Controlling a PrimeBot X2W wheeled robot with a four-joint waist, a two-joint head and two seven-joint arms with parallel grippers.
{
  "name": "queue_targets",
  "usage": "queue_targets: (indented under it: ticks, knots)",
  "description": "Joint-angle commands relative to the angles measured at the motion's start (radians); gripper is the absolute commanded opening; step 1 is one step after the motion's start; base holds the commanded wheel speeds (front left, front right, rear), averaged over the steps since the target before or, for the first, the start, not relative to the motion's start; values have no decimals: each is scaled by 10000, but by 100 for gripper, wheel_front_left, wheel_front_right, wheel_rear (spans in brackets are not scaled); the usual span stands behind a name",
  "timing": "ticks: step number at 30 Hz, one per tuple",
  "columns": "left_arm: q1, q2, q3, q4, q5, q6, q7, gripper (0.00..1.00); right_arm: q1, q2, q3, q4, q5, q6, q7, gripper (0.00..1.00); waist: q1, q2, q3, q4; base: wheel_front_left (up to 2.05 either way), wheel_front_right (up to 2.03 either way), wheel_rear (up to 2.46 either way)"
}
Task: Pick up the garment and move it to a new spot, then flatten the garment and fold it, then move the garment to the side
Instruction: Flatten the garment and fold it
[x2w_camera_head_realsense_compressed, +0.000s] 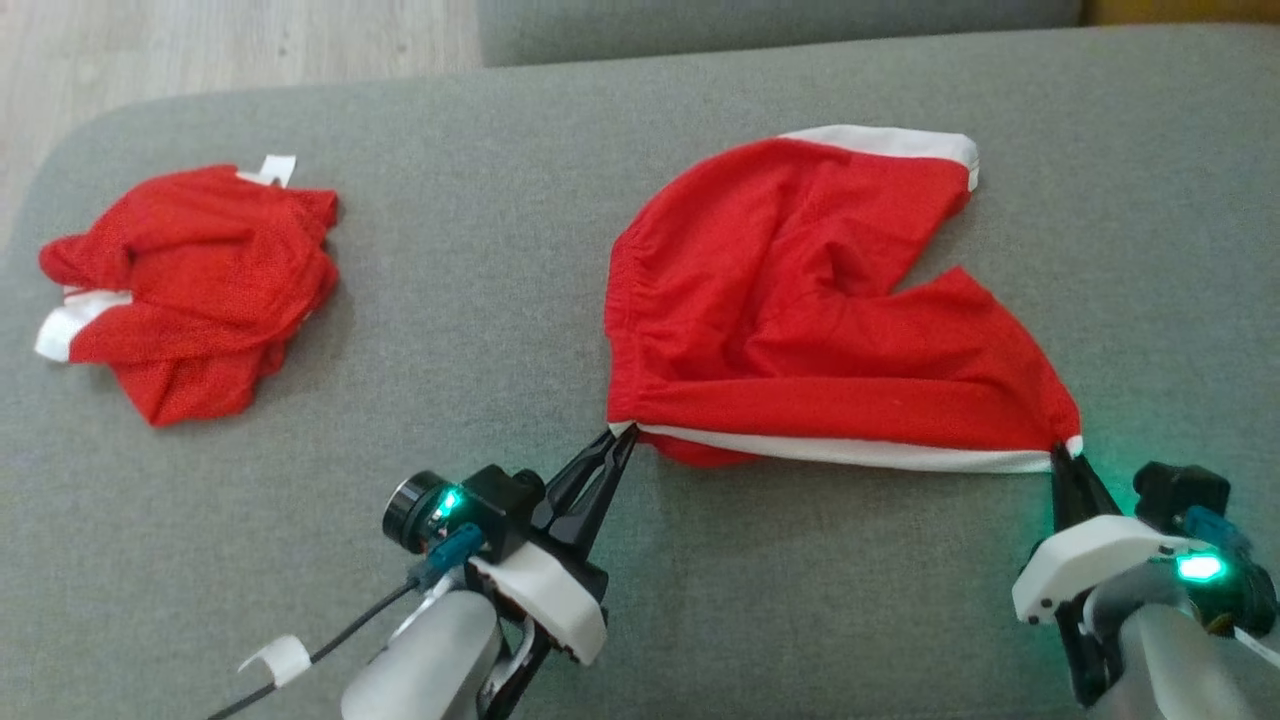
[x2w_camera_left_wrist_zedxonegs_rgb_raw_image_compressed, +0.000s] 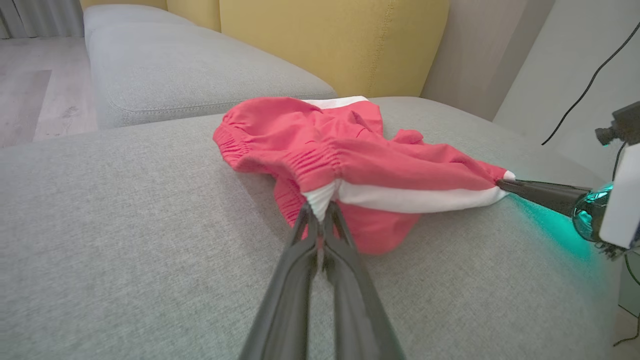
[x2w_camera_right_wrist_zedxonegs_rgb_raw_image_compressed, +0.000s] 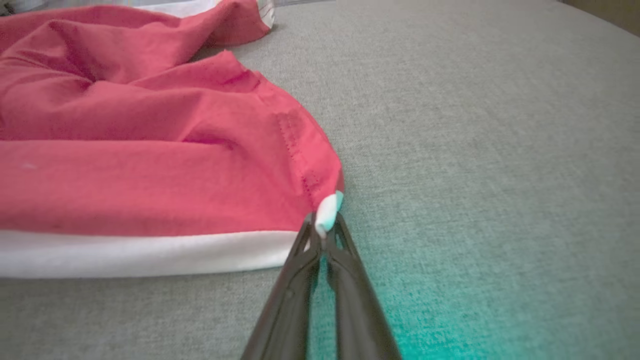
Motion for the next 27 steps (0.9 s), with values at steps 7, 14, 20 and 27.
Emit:
queue_targets:
  ticks: [7, 14, 20, 27]
  knots:
    - [-282, 274, 261, -180, -94, 39, -62, 0, -317, -56, 659, -1143, 786, -7, -246, 0, 0, 0, -862, -89, 0, 0, 0]
    - [-1712, 851, 300, -802, -92, -75, 654, 0, -1529, -56, 1558, -2920, 2048, -7, 487, 0, 0, 0, -1402, -105, 0, 0, 0]
    - [-3666, 1181, 1137, -1580, -1154, -145, 1356, 0, -3180, -69, 1871, -4215, 2012, -7, 962, 0, 0, 0, -1715, -131, 0, 0, 0]
    - [-4624, 1486, 1627, -2203, -2386, -166, 2247, 0, -4233, -394, 2175, -4808, 1761, -7, 1230, 0, 0, 0, -1991, -129, 0, 0, 0]
